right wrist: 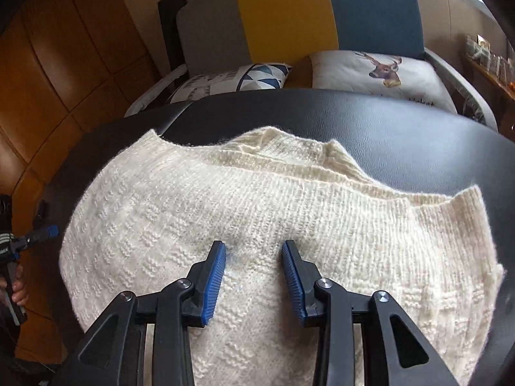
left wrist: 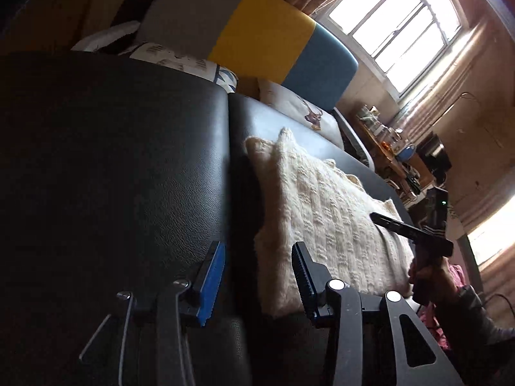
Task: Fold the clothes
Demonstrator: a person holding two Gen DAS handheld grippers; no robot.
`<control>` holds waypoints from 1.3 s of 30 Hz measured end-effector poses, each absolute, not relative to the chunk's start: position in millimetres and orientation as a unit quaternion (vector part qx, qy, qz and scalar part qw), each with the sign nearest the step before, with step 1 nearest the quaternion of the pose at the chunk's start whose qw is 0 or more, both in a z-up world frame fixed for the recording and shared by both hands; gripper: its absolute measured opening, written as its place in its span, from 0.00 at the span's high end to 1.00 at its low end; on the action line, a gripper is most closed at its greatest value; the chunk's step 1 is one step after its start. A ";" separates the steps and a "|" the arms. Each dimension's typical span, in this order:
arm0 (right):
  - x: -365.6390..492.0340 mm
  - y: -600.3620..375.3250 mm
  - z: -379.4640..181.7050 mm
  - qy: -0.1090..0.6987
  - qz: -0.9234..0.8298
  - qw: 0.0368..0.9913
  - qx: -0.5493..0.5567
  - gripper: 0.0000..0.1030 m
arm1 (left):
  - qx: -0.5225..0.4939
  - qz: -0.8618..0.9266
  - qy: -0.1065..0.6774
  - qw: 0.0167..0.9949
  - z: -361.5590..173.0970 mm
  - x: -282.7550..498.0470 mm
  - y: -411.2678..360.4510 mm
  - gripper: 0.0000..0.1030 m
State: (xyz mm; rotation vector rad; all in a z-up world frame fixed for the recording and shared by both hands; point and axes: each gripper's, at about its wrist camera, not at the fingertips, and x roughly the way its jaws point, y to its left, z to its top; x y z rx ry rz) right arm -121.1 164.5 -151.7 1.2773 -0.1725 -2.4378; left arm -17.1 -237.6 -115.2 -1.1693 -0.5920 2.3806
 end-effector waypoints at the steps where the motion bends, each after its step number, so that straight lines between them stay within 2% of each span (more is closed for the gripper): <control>1: -120.6 169.5 -154.6 -0.074 -0.868 0.198 0.449 0.64 | -0.422 0.851 -0.218 0.225 -118.0 -18.1 -235.5 0.53; 4: -114.8 177.2 -160.5 -0.086 -0.873 0.220 0.426 0.64 | -0.430 0.837 -0.221 0.257 -124.2 -21.1 -226.0 0.39; 6: -111.9 179.5 -161.7 -0.085 -0.875 0.233 0.416 0.64 | -0.436 0.829 -0.219 0.274 -127.6 -22.8 -218.8 0.38; 8: -111.5 181.8 -162.0 -0.086 -0.873 0.242 0.414 0.64 | -0.443 0.820 -0.216 0.291 -131.1 -24.6 -211.6 0.47; 9: -111.4 183.0 -161.5 -0.084 -0.872 0.246 0.415 0.64 | -0.446 0.815 -0.215 0.300 -132.8 -25.5 -208.0 0.73; 10: -110.9 184.3 -160.9 -0.078 -0.871 0.248 0.416 0.65 | -0.450 0.810 -0.214 0.309 -134.5 -26.3 -204.4 0.88; 12: -109.6 189.5 -160.4 -0.072 -0.870 0.252 0.417 0.65 | -0.453 0.811 -0.193 0.316 -135.2 -12.4 -197.8 0.90; 16: -106.7 209.0 -163.2 -0.111 -0.863 0.263 0.417 0.68 | -0.467 0.806 -0.197 0.306 -144.6 14.4 -197.5 0.93; 23: -103.2 210.9 -163.0 -0.110 -0.867 0.262 0.409 0.68 | -0.456 0.819 -0.227 0.265 -131.5 19.3 -203.6 0.93; 24: -102.9 211.7 -163.1 -0.112 -0.867 0.263 0.409 0.68 | -0.449 0.823 -0.232 0.260 -126.5 16.8 -203.9 0.89; 28: -101.6 215.9 -163.9 -0.128 -0.864 0.270 0.406 0.68 | -0.446 0.832 -0.218 0.248 -117.6 -6.6 -184.2 0.59; 30: -101.4 217.1 -163.8 -0.132 -0.863 0.272 0.404 0.68 | -0.454 0.836 -0.195 0.240 -117.4 -16.9 -169.7 0.60; 31: -100.7 216.8 -163.6 -0.132 -0.864 0.271 0.404 0.68 | -0.463 0.837 -0.175 0.235 -119.5 -21.1 -159.9 0.82; 32: -100.0 216.6 -163.3 -0.131 -0.864 0.271 0.404 0.68 | -0.472 0.841 -0.141 0.224 -123.3 -20.2 -153.6 0.94; 33: -99.8 216.6 -163.3 -0.131 -0.864 0.272 0.403 0.68 | -0.481 0.844 -0.106 0.213 -127.1 -19.0 -147.5 0.93; 36: -101.2 217.4 -163.7 -0.132 -0.863 0.273 0.403 0.68 | -0.479 0.839 -0.141 0.215 -127.8 -14.0 -160.9 0.92; 38: -102.0 217.9 -163.9 -0.132 -0.863 0.274 0.403 0.68 | -0.466 0.841 -0.173 0.213 -122.8 -13.0 -172.7 0.85; 39: -102.0 218.0 -164.0 -0.133 -0.863 0.275 0.402 0.68 | -0.460 0.842 -0.182 0.214 -119.1 -16.7 -176.4 0.74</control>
